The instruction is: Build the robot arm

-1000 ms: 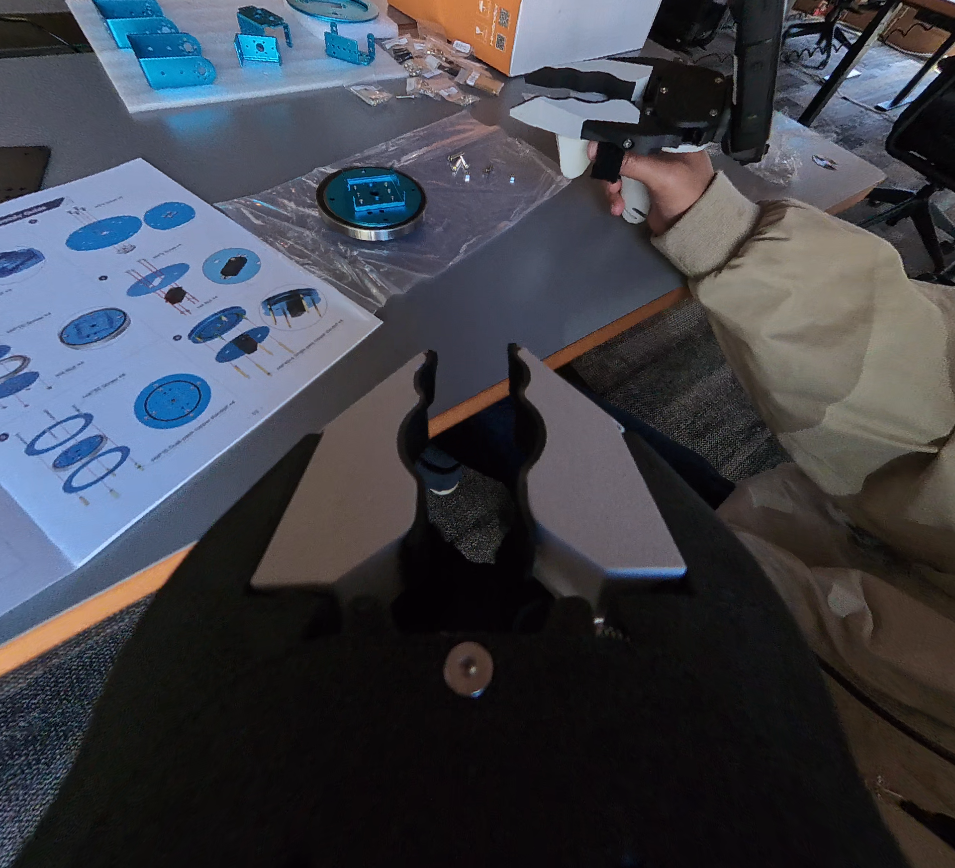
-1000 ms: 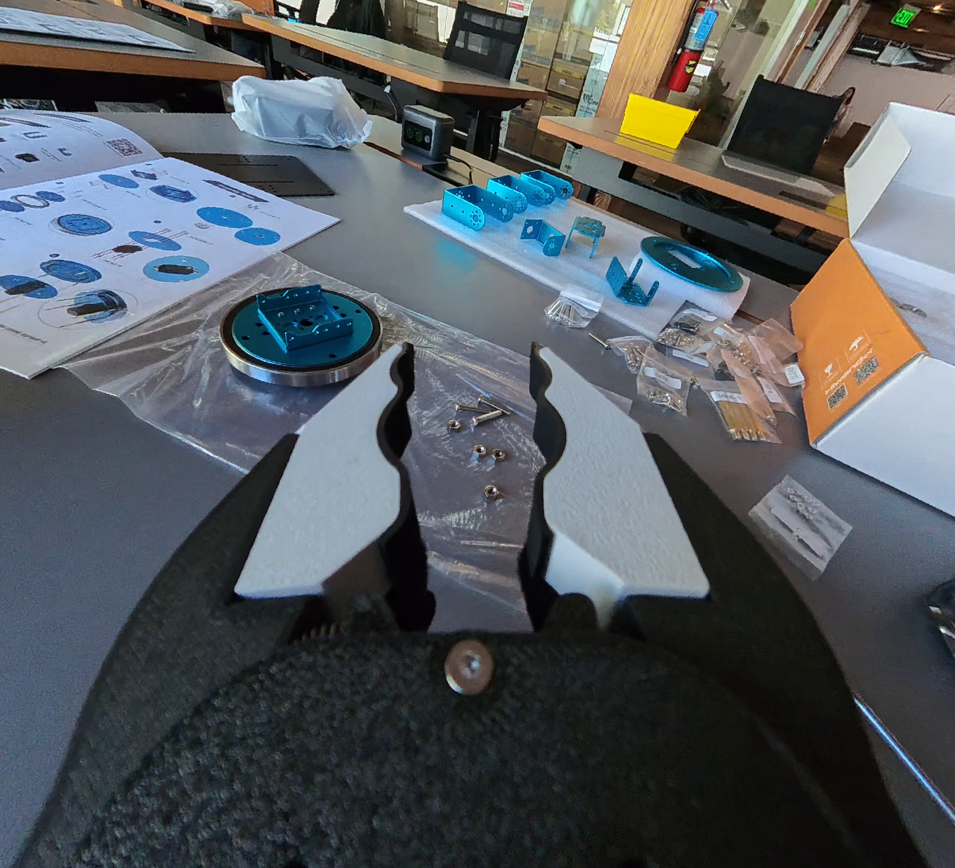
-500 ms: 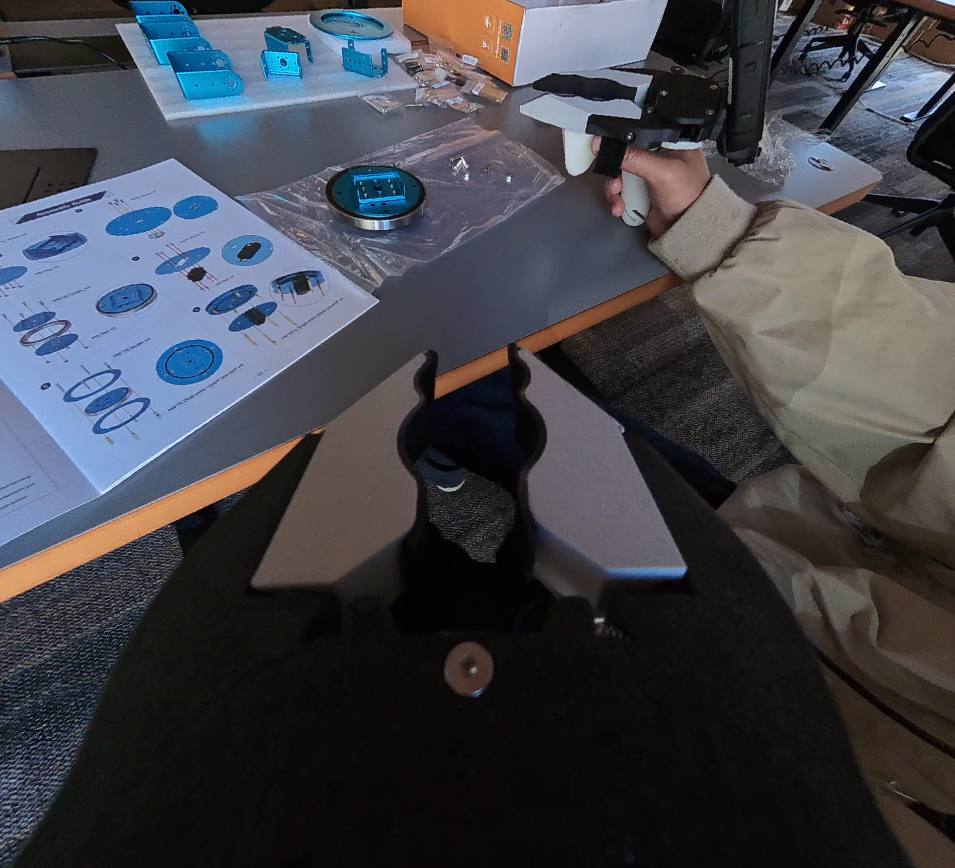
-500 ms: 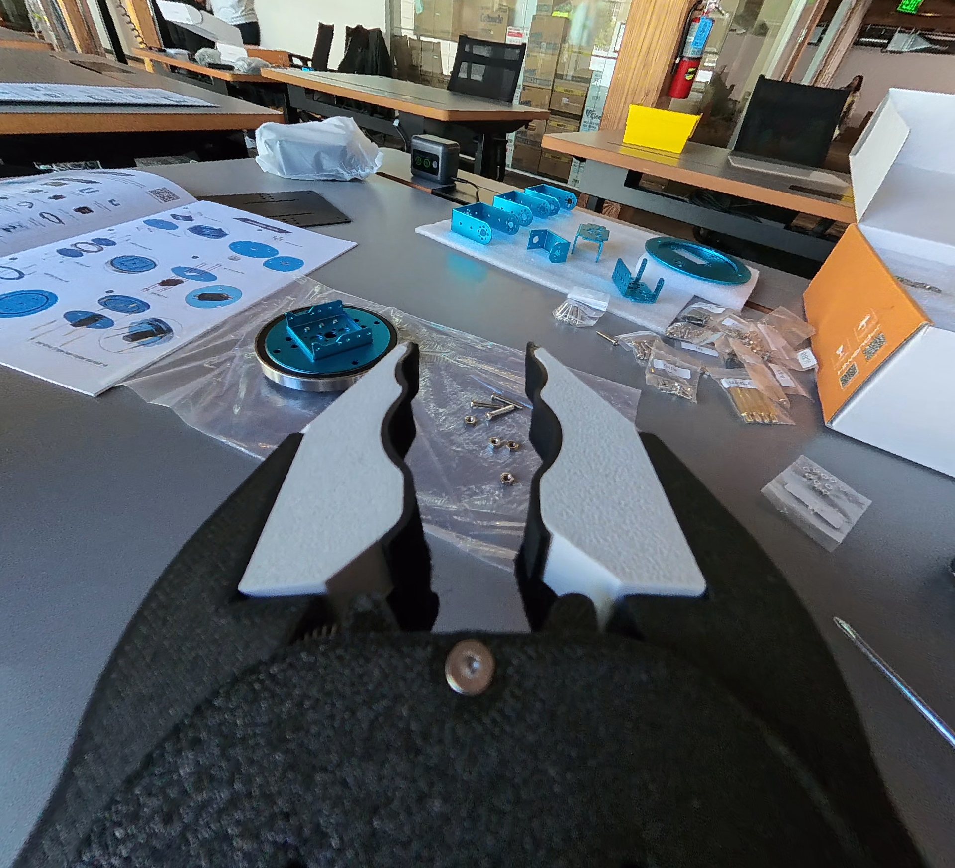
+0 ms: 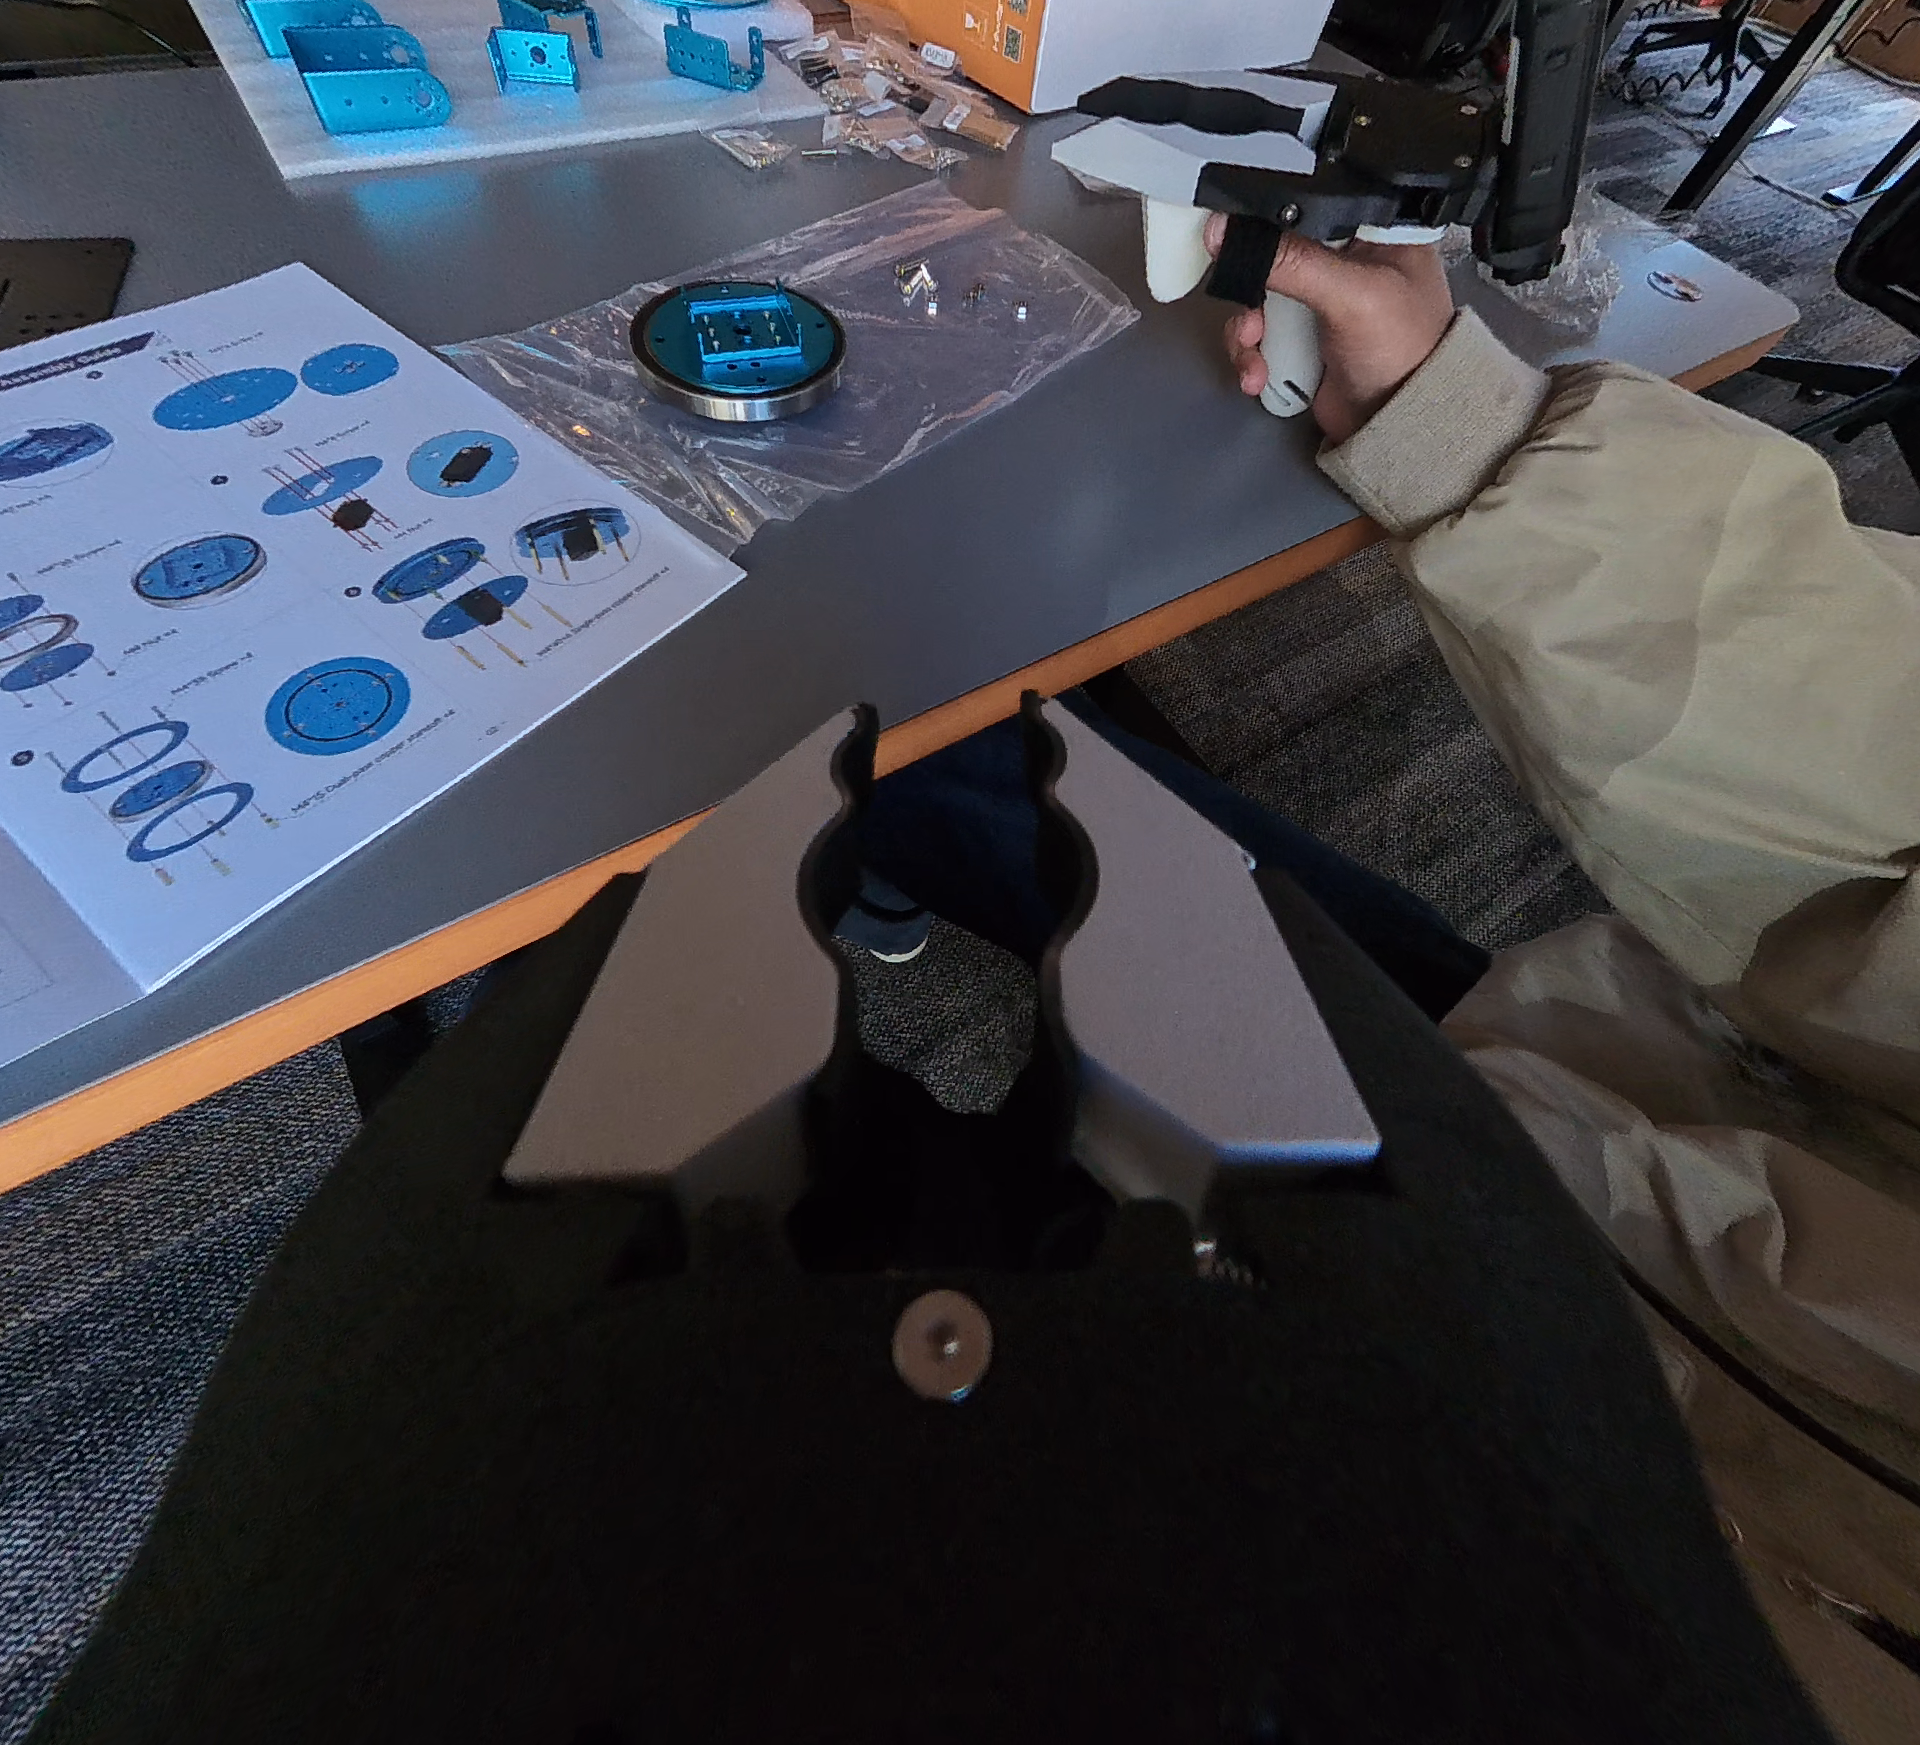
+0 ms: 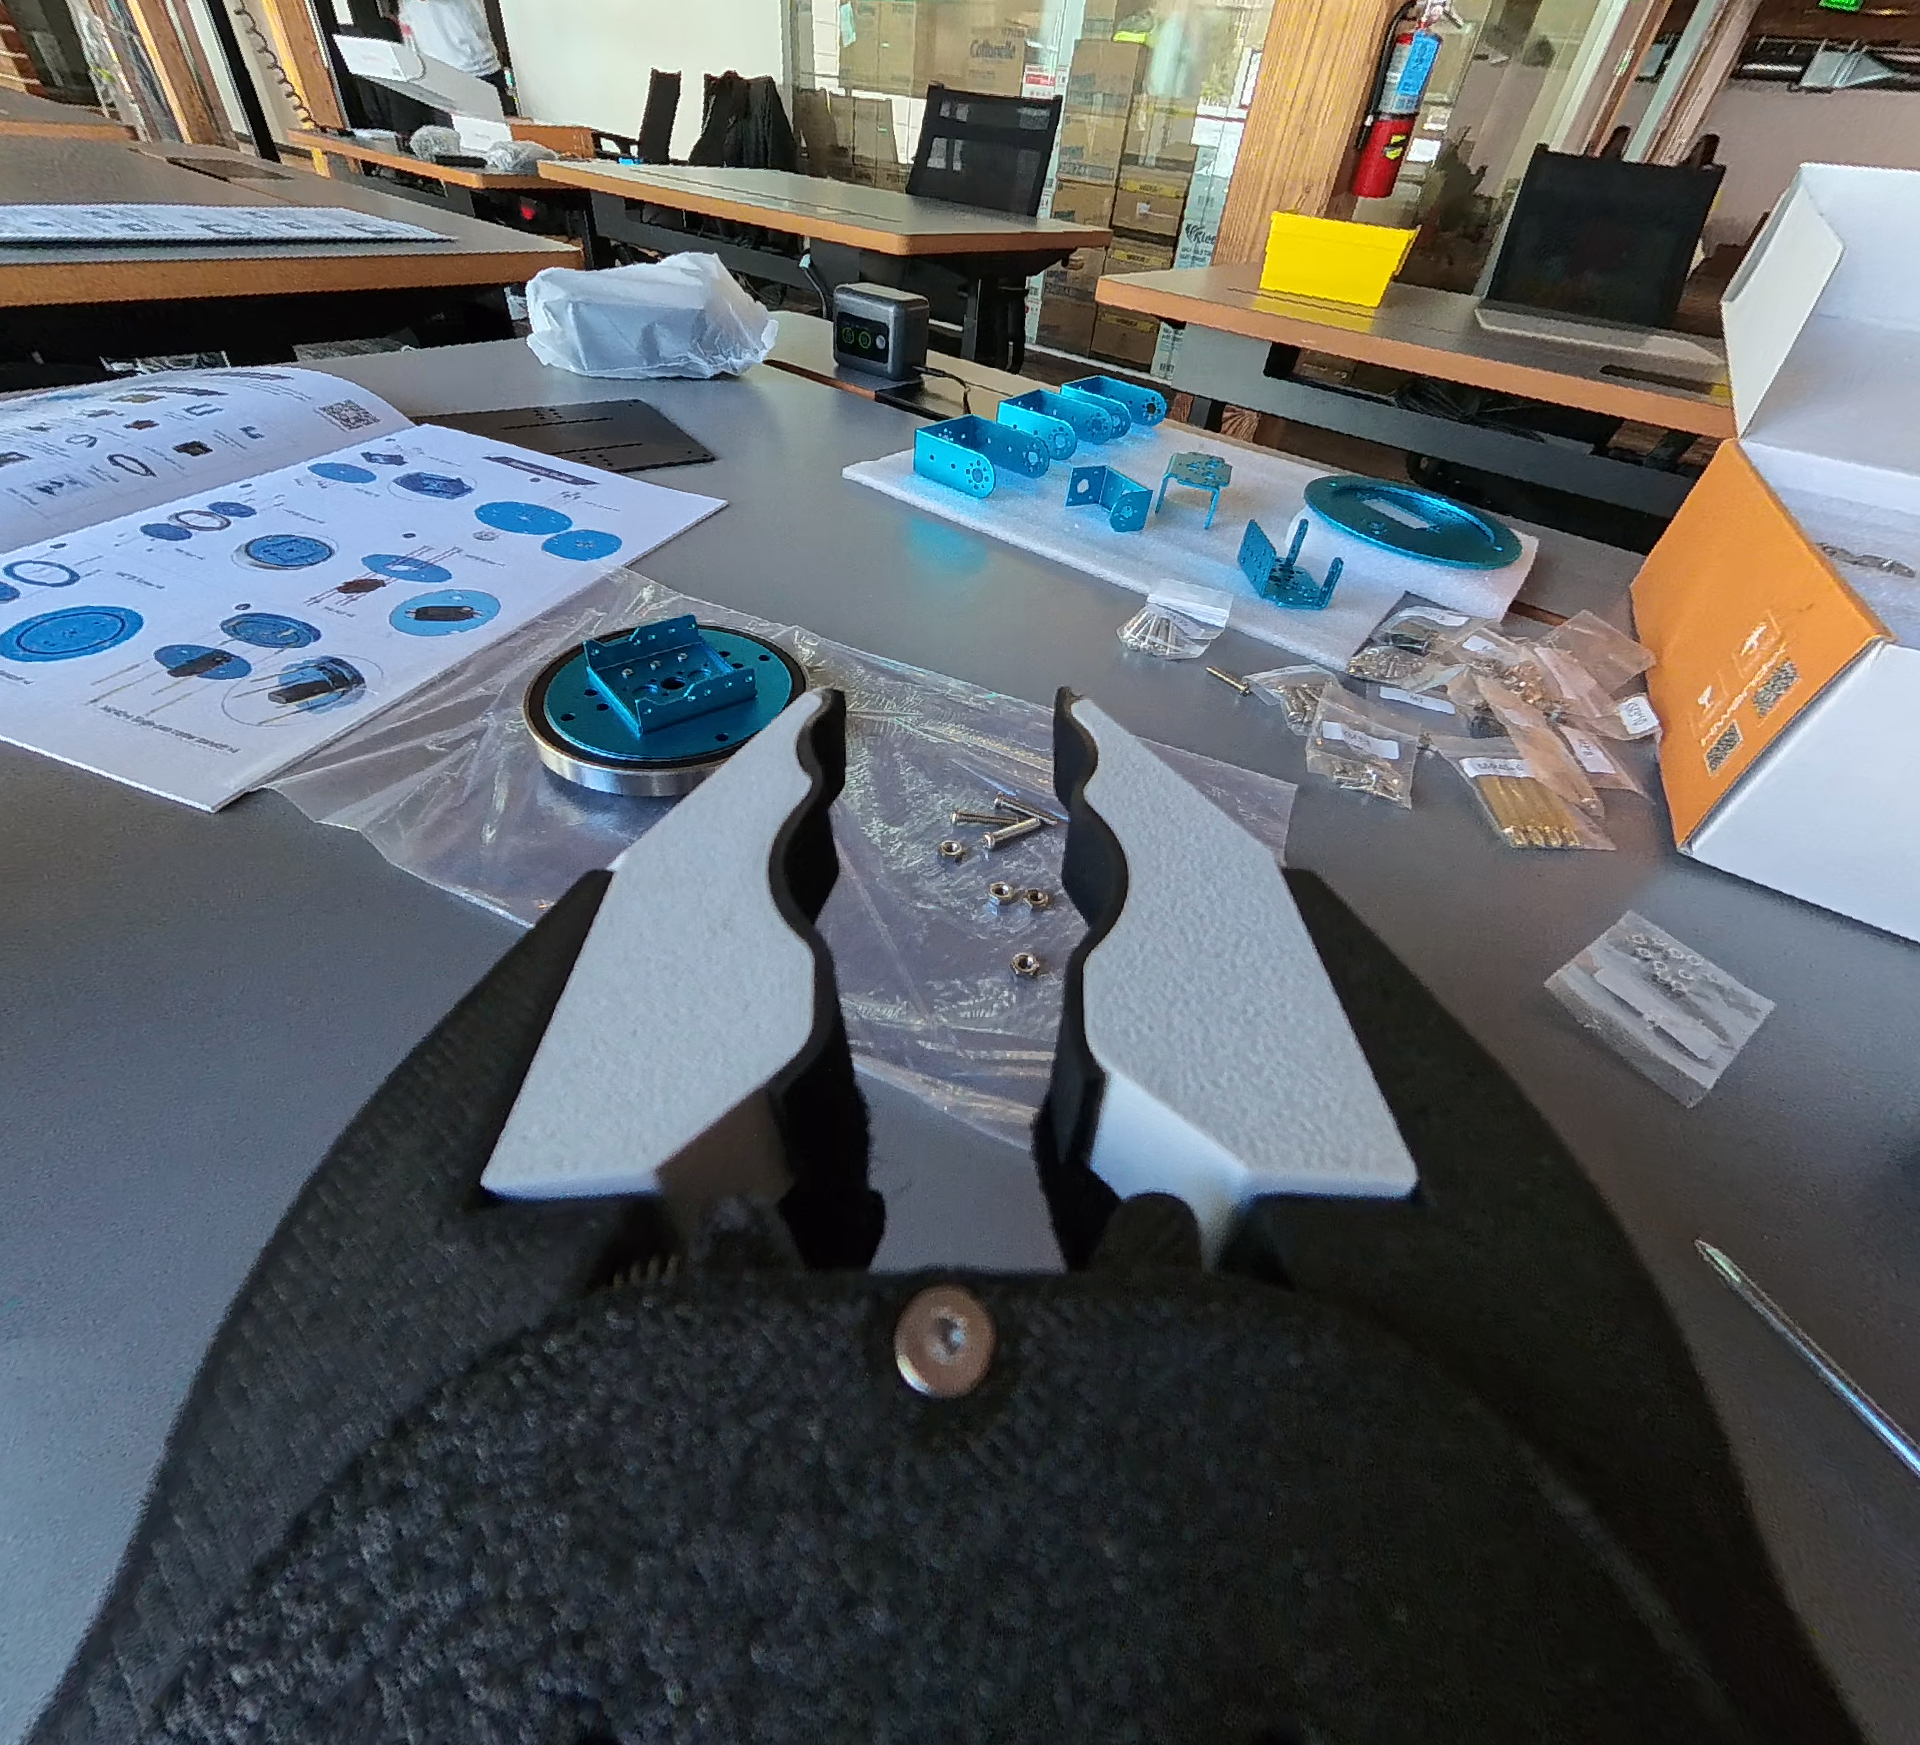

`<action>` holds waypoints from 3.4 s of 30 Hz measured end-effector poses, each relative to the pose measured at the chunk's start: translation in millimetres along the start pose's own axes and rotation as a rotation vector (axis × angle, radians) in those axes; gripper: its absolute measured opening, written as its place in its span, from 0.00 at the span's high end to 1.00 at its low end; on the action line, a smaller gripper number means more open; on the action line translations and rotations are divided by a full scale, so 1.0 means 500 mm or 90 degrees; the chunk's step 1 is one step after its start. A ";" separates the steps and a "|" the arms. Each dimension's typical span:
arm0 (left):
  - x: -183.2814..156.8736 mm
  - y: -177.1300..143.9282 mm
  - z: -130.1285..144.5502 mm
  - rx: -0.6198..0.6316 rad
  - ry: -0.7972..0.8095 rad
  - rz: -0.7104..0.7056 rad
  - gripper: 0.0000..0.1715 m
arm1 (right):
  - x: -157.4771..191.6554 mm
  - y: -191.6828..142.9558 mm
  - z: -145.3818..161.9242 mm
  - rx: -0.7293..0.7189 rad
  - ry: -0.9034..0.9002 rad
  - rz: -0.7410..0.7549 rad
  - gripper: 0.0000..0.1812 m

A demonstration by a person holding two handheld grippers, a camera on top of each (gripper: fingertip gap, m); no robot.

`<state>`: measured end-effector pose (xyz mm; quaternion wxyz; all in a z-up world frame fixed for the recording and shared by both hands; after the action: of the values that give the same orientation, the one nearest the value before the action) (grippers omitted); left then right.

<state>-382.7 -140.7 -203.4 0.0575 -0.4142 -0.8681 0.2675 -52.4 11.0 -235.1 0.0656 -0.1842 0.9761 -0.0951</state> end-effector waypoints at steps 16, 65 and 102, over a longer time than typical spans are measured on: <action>-0.001 -0.004 -0.002 -0.004 0.005 -0.003 0.84 | -0.003 -0.003 0.000 -0.004 0.012 -0.004 0.79; 0.329 -0.203 -0.061 -0.078 -0.103 -0.290 0.79 | 0.028 0.037 0.021 0.110 0.015 -0.161 0.72; 0.017 0.175 0.017 -0.010 -0.007 0.081 0.83 | 0.038 0.046 0.025 0.129 -0.015 -0.158 0.68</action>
<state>-331.0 -92.9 -256.4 0.0322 -0.4672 -0.8425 0.2663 -76.0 22.9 -253.7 0.0831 -0.2969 0.9303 -0.1985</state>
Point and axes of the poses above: each gripper's, where its closed fingertips meet, y out along the fingers, z out of its underside, x = y × z across the jaws, the point moved 6 cm from there along -y, back along the fingers, and after that the axes turned 6 degrees about x, right-handed, at the moved point
